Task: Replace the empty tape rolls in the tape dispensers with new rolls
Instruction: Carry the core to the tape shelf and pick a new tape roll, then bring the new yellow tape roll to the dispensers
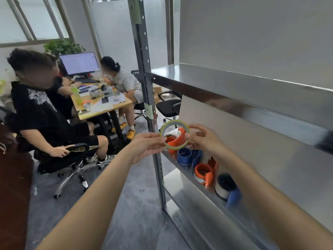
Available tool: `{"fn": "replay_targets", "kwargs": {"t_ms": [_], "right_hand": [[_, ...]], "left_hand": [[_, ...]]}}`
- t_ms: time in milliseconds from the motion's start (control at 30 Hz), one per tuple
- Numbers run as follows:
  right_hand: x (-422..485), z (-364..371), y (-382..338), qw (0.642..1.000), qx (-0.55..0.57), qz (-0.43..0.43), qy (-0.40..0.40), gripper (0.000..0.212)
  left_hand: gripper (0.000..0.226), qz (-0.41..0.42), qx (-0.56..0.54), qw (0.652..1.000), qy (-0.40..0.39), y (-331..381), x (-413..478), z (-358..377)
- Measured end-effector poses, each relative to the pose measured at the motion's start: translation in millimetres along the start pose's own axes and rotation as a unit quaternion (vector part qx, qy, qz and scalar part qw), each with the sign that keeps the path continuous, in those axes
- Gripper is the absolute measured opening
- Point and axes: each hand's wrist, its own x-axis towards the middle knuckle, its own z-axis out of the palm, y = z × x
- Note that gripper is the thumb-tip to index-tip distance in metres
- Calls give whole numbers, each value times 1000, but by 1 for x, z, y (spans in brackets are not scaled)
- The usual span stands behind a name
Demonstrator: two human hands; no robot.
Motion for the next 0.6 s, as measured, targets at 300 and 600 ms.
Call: {"fn": "replay_targets", "kwargs": {"t_ms": [300,600], "right_hand": [[53,-19,16,999,-12,27,40,32],[82,-21,53,987,-1,80,136,23]], "left_hand": [[53,-27,23,997,-71,6,81,0],[56,-90,55,983,-148,-5,152,-3]]}}
